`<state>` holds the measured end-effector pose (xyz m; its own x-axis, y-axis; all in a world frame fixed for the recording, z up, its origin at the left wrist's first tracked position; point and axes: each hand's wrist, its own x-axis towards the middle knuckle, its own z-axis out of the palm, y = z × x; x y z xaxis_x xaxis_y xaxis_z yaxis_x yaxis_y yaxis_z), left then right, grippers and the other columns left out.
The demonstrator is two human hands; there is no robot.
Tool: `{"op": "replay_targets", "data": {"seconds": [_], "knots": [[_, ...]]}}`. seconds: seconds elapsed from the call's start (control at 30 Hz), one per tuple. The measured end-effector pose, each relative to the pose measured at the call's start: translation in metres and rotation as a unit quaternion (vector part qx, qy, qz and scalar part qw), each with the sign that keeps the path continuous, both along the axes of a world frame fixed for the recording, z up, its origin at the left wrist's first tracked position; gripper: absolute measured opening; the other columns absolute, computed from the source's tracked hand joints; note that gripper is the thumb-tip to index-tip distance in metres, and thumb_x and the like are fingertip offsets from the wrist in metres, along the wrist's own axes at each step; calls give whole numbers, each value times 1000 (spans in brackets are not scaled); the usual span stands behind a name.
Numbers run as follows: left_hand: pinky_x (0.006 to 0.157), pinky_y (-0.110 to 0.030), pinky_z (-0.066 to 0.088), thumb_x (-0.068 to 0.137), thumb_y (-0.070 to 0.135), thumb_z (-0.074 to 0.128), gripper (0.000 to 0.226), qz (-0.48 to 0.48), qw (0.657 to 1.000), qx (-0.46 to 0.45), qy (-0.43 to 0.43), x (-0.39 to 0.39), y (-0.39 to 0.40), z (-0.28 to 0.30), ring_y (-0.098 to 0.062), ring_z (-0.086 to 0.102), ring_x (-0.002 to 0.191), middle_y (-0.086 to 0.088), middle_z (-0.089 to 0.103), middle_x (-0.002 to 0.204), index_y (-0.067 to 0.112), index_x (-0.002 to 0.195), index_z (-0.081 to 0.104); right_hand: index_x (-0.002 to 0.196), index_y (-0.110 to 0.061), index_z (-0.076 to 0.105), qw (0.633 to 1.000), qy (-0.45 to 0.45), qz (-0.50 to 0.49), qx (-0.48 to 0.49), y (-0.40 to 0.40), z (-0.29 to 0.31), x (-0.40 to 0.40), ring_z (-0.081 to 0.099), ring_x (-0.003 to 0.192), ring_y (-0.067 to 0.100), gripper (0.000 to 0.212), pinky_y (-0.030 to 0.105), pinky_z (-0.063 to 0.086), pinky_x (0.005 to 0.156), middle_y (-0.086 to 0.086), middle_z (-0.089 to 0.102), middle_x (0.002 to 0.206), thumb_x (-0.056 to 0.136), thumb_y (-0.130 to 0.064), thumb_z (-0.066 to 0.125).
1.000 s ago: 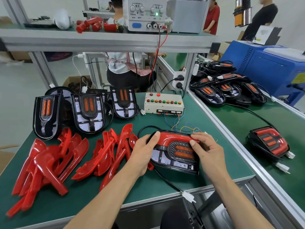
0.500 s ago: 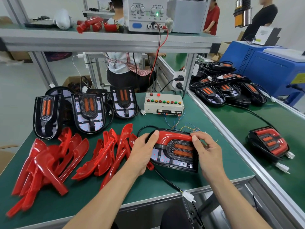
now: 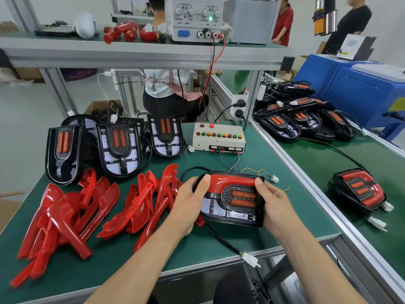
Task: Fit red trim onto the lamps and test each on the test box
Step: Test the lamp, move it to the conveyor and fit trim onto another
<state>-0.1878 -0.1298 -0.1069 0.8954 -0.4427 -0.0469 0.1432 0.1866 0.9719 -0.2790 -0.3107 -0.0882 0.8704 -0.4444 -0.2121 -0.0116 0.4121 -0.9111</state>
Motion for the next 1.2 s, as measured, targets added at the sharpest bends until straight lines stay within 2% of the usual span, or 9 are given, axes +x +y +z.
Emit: {"op": "replay_targets", "data": {"seconds": [0.47,0.63,0.73,0.8,0.87,0.93,1.0,1.1,1.2], "knots": [[107,-48,50,96,39,67,32,-9,996,-13,85,6,-1,0,-32,69,114,-10,77,110,11,111,73,109,-5,73,999,27,-28,-27,4,7,2,77,89,37,28,45,64,67,22,77,101,105,-25,54],[96,-40,56,97,40,65,34,-8,996,1,86,7,-2,4,-24,73,103,-8,78,106,10,111,72,111,-1,72,999,44,-14,-4,0,7,2,77,91,34,28,40,64,69,22,77,104,104,-23,56],[89,-35,57,97,41,64,33,-8,997,7,80,8,0,4,-22,73,100,-7,78,106,11,110,72,116,-5,71,995,76,8,-71,-6,8,3,76,96,26,27,39,61,87,17,76,115,102,-26,61],[85,-32,58,98,40,64,31,-12,998,14,61,7,0,6,-21,73,98,-7,79,104,11,108,73,131,-13,65,967,108,1,-229,-10,9,4,68,113,19,42,36,49,105,6,70,128,97,-38,67],[88,-35,59,99,40,64,31,-20,999,36,20,5,-1,9,-23,74,98,-7,79,103,12,106,74,145,-26,54,871,122,-13,-476,-7,16,4,52,127,9,62,28,35,109,-9,56,137,91,-55,66],[92,-38,58,98,41,66,31,-24,998,61,-26,1,-3,12,-23,74,98,-6,79,102,12,105,75,139,-33,59,765,81,8,-639,1,25,8,48,128,8,64,27,27,108,-11,58,132,88,-71,55],[94,-40,56,94,46,69,36,-19,996,68,-54,-2,-5,15,-19,72,96,-7,78,101,12,102,76,115,-39,70,688,67,72,-719,8,32,16,58,113,11,54,28,31,100,-17,68,111,88,-77,42],[101,-46,54,87,54,70,49,-24,999,20,-4,-4,-2,19,-26,72,106,-13,77,107,9,106,75,83,-38,54,720,85,166,-669,10,42,26,57,81,10,32,23,40,74,-15,60,80,95,-68,49],[104,-48,52,87,48,67,52,-23,997,-45,53,-4,4,23,-26,70,107,-17,74,115,4,114,71,100,-32,60,772,99,168,-605,4,45,29,61,86,6,34,26,45,75,-13,66,92,94,-65,53]]}}
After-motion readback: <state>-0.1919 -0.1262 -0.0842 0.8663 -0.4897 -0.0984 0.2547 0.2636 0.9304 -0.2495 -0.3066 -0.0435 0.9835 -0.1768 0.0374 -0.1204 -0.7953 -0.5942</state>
